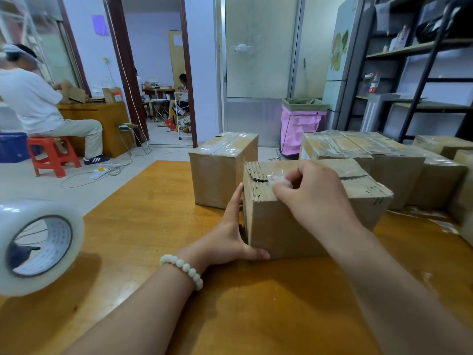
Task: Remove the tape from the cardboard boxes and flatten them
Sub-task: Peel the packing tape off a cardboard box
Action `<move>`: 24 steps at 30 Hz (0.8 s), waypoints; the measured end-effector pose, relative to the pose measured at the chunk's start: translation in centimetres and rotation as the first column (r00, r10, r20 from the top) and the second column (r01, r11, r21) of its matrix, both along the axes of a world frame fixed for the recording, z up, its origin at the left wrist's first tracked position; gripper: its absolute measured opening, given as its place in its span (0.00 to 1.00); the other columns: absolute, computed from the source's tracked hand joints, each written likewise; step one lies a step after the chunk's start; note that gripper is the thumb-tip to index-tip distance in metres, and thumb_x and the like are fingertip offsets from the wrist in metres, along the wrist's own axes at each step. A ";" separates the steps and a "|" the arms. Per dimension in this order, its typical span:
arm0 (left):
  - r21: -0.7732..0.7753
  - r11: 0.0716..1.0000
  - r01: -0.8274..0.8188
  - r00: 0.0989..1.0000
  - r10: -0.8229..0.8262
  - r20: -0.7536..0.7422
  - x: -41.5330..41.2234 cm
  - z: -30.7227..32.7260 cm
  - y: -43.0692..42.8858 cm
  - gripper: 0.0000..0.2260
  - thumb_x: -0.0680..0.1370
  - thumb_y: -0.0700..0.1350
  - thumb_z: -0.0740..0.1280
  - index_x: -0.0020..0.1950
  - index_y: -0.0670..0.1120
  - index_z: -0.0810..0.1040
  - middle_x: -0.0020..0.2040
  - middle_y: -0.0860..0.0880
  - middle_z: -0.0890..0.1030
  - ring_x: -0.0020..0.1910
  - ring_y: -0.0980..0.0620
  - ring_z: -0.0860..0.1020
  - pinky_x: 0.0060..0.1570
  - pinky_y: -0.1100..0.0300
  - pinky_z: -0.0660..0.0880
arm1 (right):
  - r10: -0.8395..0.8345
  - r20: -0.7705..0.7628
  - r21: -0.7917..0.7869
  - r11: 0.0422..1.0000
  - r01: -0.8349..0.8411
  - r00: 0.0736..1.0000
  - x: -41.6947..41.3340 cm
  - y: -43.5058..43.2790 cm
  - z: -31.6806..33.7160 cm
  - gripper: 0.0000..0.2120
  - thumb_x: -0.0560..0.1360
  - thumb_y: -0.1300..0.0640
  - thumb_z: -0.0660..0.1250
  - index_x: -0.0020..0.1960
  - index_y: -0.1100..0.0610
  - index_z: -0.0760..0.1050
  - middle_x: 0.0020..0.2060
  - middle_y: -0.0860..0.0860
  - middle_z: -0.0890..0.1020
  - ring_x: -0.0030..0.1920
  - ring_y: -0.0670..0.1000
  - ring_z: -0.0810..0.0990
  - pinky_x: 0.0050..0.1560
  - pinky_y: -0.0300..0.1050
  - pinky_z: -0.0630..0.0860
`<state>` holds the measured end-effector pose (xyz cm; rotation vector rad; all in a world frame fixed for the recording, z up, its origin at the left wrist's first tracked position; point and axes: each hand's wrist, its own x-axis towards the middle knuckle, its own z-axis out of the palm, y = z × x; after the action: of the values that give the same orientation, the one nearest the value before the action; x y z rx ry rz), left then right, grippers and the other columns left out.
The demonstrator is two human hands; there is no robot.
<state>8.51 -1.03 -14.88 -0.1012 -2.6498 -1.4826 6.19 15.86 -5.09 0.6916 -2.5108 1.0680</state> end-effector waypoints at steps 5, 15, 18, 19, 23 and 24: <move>-0.003 1.000 -0.003 1.000 0.003 0.001 -0.1 0.0 -0.3 0.63 0.64 0.47 0.81 0.75 0.63 0.31 0.77 0.57 0.53 0.76 0.55 0.56 0.75 0.51 0.57 | -0.043 -0.092 -0.106 0.994 0.033 0.995 -1.1 0.4 -0.2 0.03 0.75 0.60 0.63 0.43 0.58 0.71 0.40 0.49 0.73 0.39 0.46 0.70 0.36 0.34 0.66; 0.018 1.000 0.002 1.000 -0.003 0.030 -0.2 -0.3 -0.6 0.63 0.65 0.48 0.81 0.73 0.65 0.29 0.77 0.54 0.53 0.75 0.52 0.58 0.75 0.49 0.59 | 0.175 -0.059 0.079 0.982 -0.170 0.983 -1.1 0.4 -0.2 0.19 0.73 0.35 0.59 0.51 0.49 0.76 0.47 0.42 0.75 0.48 0.44 0.73 0.51 0.45 0.70; 0.028 1.000 -0.003 1.000 0.003 0.024 -0.2 -0.2 -0.6 0.63 0.66 0.47 0.81 0.74 0.63 0.29 0.78 0.56 0.52 0.75 0.54 0.57 0.72 0.58 0.58 | 0.281 0.064 -0.101 0.956 -0.274 0.958 -1.2 1.0 0.5 0.23 0.76 0.38 0.56 0.50 0.54 0.81 0.44 0.42 0.80 0.47 0.42 0.77 0.51 0.39 0.72; 0.025 1.000 -0.002 1.000 0.001 0.017 -0.2 -0.2 -0.6 0.62 0.66 0.46 0.80 0.74 0.63 0.29 0.78 0.57 0.51 0.75 0.55 0.56 0.71 0.60 0.58 | 0.276 0.087 -0.133 0.955 -0.264 0.957 -1.5 1.3 0.6 0.18 0.78 0.43 0.59 0.50 0.54 0.81 0.40 0.39 0.80 0.43 0.39 0.77 0.47 0.34 0.71; 0.006 1.000 0.004 1.000 -0.004 -0.023 -0.1 -0.3 -0.6 0.61 0.66 0.46 0.80 0.71 0.68 0.29 0.78 0.56 0.50 0.76 0.54 0.55 0.70 0.59 0.59 | 0.102 0.035 0.085 0.991 -0.105 0.994 -1.9 1.1 0.2 0.19 0.74 0.40 0.64 0.57 0.51 0.76 0.48 0.43 0.74 0.48 0.44 0.73 0.50 0.41 0.70; -0.002 1.000 0.008 0.999 -0.008 -0.034 -0.1 -0.4 -0.6 0.61 0.66 0.46 0.80 0.70 0.68 0.29 0.78 0.55 0.50 0.76 0.54 0.56 0.70 0.59 0.59 | 0.065 0.023 0.134 0.989 -0.068 0.998 -1.6 0.8 0.1 0.21 0.72 0.37 0.64 0.57 0.50 0.74 0.49 0.44 0.73 0.53 0.46 0.72 0.53 0.44 0.71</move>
<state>8.40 -1.60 -15.25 -0.1354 -2.6269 -1.4677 4.55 16.69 -4.98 0.8117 -2.6112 0.9374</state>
